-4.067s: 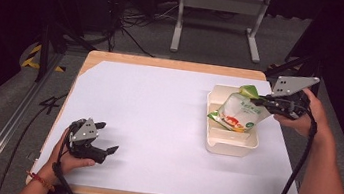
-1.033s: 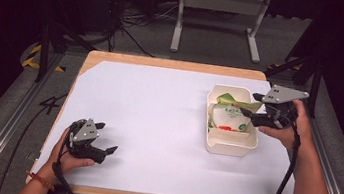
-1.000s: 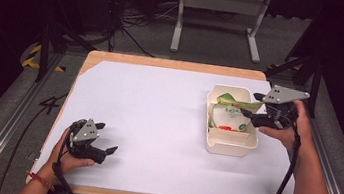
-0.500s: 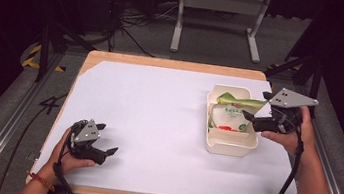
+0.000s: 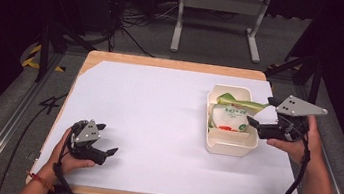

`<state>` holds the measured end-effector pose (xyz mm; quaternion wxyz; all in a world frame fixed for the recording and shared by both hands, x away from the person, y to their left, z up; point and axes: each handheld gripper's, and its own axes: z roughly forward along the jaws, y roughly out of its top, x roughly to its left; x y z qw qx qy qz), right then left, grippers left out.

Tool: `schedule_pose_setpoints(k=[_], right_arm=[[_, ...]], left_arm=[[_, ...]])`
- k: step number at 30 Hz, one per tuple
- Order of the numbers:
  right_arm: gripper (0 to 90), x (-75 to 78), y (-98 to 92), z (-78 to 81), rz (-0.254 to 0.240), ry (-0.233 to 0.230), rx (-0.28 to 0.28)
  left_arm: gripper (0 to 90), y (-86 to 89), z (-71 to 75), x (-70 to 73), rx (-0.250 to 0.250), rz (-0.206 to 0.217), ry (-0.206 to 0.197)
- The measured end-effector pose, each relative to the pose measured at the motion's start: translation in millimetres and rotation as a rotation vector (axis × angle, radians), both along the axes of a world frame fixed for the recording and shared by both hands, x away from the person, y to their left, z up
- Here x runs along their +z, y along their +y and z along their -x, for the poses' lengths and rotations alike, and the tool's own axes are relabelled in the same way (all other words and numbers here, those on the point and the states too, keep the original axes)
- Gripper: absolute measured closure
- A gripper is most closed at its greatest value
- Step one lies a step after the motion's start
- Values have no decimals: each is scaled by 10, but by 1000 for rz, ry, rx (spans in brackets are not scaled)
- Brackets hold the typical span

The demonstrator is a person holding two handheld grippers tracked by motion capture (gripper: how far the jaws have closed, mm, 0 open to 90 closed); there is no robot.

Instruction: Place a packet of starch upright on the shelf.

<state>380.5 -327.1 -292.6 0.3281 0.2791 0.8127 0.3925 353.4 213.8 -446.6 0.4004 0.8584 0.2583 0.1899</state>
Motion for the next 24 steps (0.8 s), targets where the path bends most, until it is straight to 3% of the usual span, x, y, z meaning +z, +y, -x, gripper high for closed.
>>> schedule_pose_setpoints(k=[6,12,24], right_arm=[[131,-24,-30,103,-22,-12,7],[127,-57,-47,215,1,-26,3],[125,-273,-124,301,15,22,-6]], left_arm=[[95,-1,0,3,-1,0,-1],[94,-3,6,6,-2,-5,-2],[95,-8,15,12,-1,-6,-6]])
